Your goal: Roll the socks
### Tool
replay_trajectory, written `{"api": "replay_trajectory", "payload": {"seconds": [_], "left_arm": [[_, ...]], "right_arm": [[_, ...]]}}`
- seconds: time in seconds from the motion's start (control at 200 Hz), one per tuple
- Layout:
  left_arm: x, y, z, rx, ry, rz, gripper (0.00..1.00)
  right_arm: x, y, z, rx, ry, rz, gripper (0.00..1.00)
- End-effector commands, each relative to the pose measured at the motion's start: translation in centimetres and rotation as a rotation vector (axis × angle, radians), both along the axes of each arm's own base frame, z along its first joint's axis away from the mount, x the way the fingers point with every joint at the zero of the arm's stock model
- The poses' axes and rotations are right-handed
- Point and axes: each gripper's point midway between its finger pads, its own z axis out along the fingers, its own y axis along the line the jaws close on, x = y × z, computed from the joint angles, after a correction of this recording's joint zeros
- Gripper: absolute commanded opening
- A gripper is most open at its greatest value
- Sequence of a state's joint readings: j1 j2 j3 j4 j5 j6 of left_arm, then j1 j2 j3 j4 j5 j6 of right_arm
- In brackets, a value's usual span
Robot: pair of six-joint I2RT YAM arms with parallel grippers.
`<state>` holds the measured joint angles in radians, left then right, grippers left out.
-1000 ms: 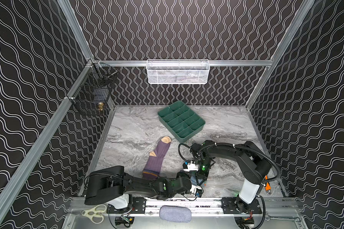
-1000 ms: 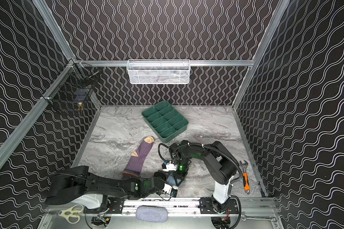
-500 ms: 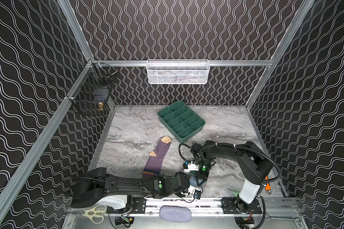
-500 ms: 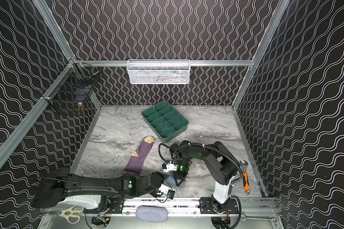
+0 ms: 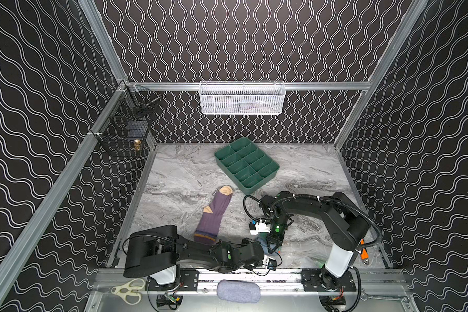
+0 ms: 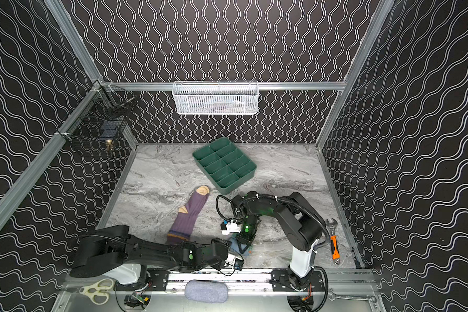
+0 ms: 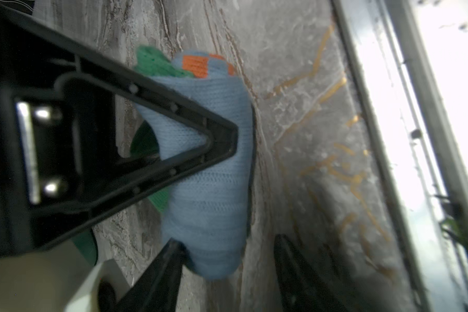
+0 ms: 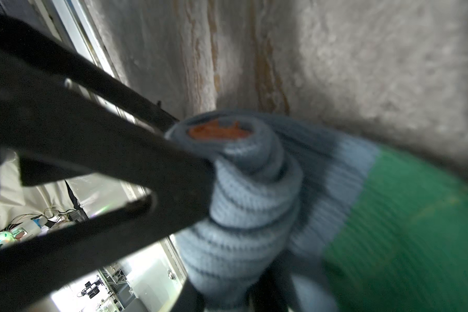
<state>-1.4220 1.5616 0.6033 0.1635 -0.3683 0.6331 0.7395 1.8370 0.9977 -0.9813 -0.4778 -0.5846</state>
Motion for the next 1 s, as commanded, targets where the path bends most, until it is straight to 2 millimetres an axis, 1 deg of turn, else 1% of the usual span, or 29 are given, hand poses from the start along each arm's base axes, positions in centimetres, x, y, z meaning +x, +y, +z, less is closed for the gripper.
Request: {"api": "replay_trajectory", "payload": {"seconds": [0.0,0.125,0.235,0.33,0.39,0.485,0.505,0.556,0.631,0.701,0.781,0.821,0.906,0.951,0.996], "left_arm": [[0.6,-0.2,-0.2,-0.027,-0.019,0.034,0.54],[0.7,-0.2,-1.1,-0.015,-0.021,0.04,0.48],[0.7,-0.4,-1.6,-0.005,-0.019,0.039,0.38],[0.7,-0.5,-1.9,0.006,-0.013,0.045,0.25],[0.7,-0.4,-2.2,0.015,-0.005,0.052,0.14],[0.2,-0.2,-2.7,0.046,0.029,0.044,0.0],[0.0,-0.1,-2.8,0.057,0.043,0.04,0.0],[-0.3,0.1,-3.0,0.09,0.065,0.036,0.0],[-0.8,0.5,-3.0,0.122,0.1,0.039,0.0],[-1.1,0.7,-2.9,0.124,0.127,0.036,0.0],[-1.2,1.0,-2.8,0.136,0.151,0.033,0.0],[-1.1,1.2,-2.9,0.147,0.164,0.035,0.0],[-1.0,1.7,-2.9,0.162,0.193,0.036,0.0],[-0.9,1.7,-2.8,0.161,0.203,0.034,0.0],[-0.7,1.9,-2.8,0.165,0.21,0.041,0.0]], "right_arm": [[5.1,-0.7,-3.8,-0.07,-0.285,0.078,0.0],[5.0,-0.5,-3.7,-0.059,-0.273,0.072,0.0],[4.9,-0.2,-3.7,-0.05,-0.267,0.07,0.0],[5.0,-0.1,-3.7,-0.046,-0.267,0.064,0.0],[5.0,0.0,-3.6,-0.035,-0.273,0.059,0.0],[5.3,0.3,-3.4,-0.019,-0.294,0.048,0.0],[5.4,0.3,-3.4,-0.016,-0.301,0.046,0.0],[5.8,0.3,-3.3,-0.01,-0.334,0.041,0.06],[6.7,0.2,-3.0,0.007,-0.406,0.031,0.21],[7.3,0.5,-2.0,0.055,-0.469,0.023,0.33],[7.7,0.8,-0.5,0.129,-0.523,-0.006,0.43],[8.0,0.8,0.4,0.163,-0.548,-0.027,0.47],[8.8,0.6,2.5,0.225,-0.617,-0.068,0.48],[9.7,0.1,3.5,0.236,-0.674,-0.097,0.49],[10.7,-0.5,4.9,0.253,-0.745,-0.135,0.5]]}}
